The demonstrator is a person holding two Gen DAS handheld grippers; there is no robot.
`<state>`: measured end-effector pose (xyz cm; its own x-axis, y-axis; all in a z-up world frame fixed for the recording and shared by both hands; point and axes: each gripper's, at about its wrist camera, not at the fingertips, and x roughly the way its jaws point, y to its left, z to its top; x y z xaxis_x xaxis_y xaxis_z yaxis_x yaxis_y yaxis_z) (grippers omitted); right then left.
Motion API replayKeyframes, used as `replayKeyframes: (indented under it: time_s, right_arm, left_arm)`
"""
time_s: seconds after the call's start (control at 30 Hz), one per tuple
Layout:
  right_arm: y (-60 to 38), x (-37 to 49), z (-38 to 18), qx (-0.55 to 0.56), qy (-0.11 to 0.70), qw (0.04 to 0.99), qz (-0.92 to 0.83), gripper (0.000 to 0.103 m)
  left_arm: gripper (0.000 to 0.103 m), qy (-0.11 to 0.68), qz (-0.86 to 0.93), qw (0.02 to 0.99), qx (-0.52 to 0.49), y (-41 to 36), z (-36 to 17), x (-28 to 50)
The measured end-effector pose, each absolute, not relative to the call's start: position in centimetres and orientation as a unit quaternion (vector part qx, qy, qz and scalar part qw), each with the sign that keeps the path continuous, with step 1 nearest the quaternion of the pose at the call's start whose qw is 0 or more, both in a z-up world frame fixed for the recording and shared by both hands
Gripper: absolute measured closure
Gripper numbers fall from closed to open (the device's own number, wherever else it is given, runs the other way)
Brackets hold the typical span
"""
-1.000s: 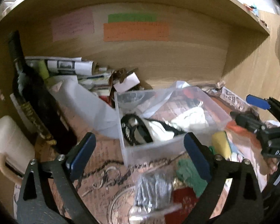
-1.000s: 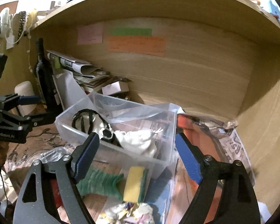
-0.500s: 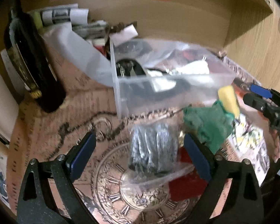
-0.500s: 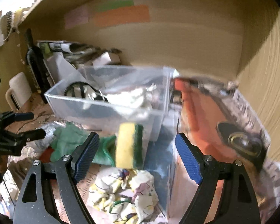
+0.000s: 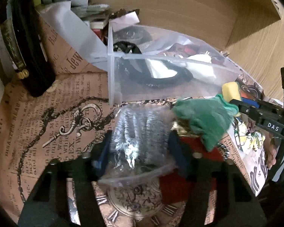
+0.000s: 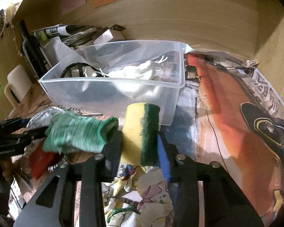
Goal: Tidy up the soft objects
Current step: 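Carry the scrubbers and sponge into the clear box and open both tools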
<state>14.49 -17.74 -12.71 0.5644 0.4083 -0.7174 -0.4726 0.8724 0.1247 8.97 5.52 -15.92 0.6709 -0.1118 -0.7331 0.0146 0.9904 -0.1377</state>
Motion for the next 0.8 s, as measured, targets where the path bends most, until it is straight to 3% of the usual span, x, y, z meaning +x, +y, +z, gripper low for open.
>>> replayKeyframes:
  time_s: [0.07,0.37,0.8]
  right_arm:
    - [-17.8,14.2,-12.6,-0.045,0.387,0.887,0.249,0.073]
    - [-18.4,13.0,-10.5,-0.038,0.352,0.903,0.244,0.073]
    - [-18.9,11.7,-5.9,-0.031,0.280,0.928,0.245,0.073]
  left_arm:
    - [0.056,0.394,-0.031,0.917,-0.050,5.2,-15.6,8.4]
    - [0.070,0.377,-0.029,0.924,-0.051,5.4,-13.7,7.1]
    - [0.071,0.305,-0.027,0.951,-0.049,5.4,-8.2,5.3]
